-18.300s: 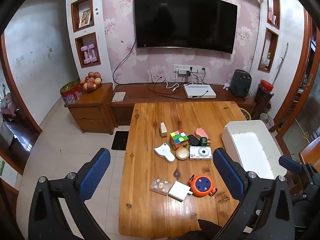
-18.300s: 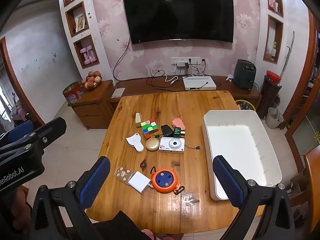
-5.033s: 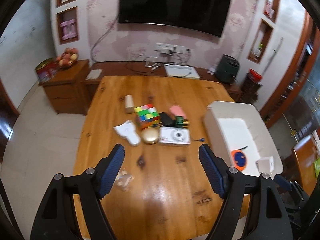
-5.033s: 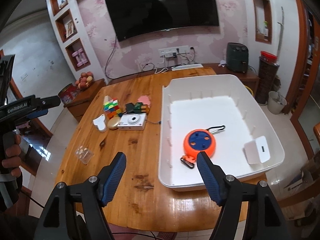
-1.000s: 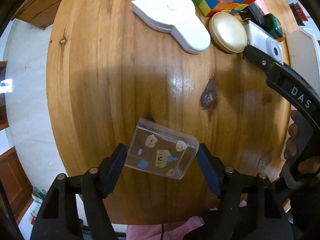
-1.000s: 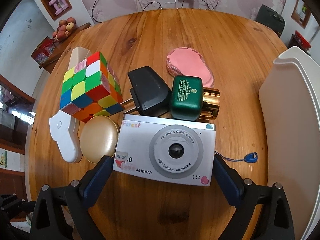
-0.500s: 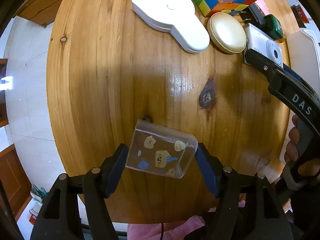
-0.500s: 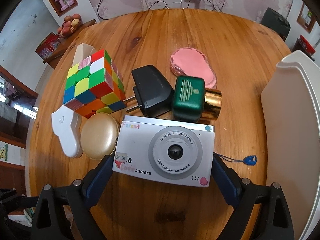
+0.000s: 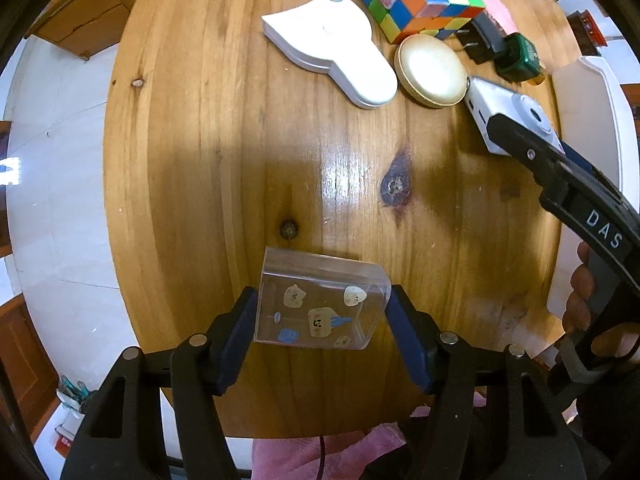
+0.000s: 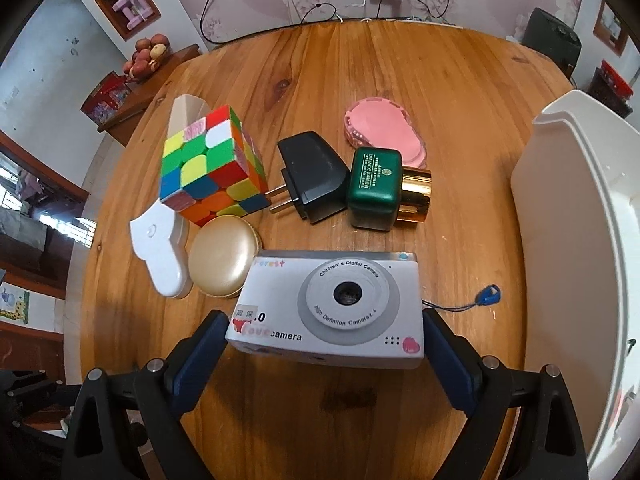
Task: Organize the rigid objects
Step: 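Lift the clear box with left tool while right tool carries white device toward bin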
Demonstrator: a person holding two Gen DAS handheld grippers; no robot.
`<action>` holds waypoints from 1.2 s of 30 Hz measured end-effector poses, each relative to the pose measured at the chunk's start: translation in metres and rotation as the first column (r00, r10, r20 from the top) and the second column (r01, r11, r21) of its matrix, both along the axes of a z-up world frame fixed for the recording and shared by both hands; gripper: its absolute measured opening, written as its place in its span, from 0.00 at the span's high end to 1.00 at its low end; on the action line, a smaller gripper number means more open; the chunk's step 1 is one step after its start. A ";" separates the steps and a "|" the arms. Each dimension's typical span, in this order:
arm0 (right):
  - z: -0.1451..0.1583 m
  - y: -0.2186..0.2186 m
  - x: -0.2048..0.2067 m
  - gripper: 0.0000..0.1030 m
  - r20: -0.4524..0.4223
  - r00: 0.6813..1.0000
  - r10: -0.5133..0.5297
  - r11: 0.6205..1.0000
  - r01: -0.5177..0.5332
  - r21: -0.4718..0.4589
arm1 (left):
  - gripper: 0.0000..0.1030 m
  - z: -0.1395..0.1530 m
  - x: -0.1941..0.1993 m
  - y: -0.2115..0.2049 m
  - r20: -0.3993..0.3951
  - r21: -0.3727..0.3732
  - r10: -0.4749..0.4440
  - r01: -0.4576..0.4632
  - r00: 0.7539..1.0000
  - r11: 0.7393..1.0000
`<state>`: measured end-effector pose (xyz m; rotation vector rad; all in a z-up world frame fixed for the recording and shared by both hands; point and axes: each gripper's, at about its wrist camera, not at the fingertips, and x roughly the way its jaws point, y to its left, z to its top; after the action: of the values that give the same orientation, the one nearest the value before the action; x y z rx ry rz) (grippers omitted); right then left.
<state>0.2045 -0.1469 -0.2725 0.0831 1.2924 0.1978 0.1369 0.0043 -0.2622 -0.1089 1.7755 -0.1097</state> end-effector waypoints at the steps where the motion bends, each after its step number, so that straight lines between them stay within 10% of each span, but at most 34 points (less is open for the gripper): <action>1: 0.002 0.000 -0.001 0.08 0.002 1.000 -0.001 1.000 0.001 -0.001 | 0.34 0.003 -0.001 0.001 0.006 -0.003 0.002 -0.002 1.000 1.000; 20: 0.057 0.019 -0.053 0.09 0.080 0.997 -0.013 1.000 0.011 0.026 | 0.35 0.073 -0.003 0.022 0.196 -0.075 -0.060 0.076 0.979 0.994; 36: 0.107 0.021 -0.146 0.09 0.272 0.957 -0.097 0.995 0.084 0.057 | 0.35 0.118 -0.022 0.030 0.469 -0.246 -0.102 0.241 0.877 0.939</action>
<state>0.0585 -0.1260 -0.1655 0.1480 1.0045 0.1539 0.1152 0.0345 -0.1445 -0.1285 1.2877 -0.4978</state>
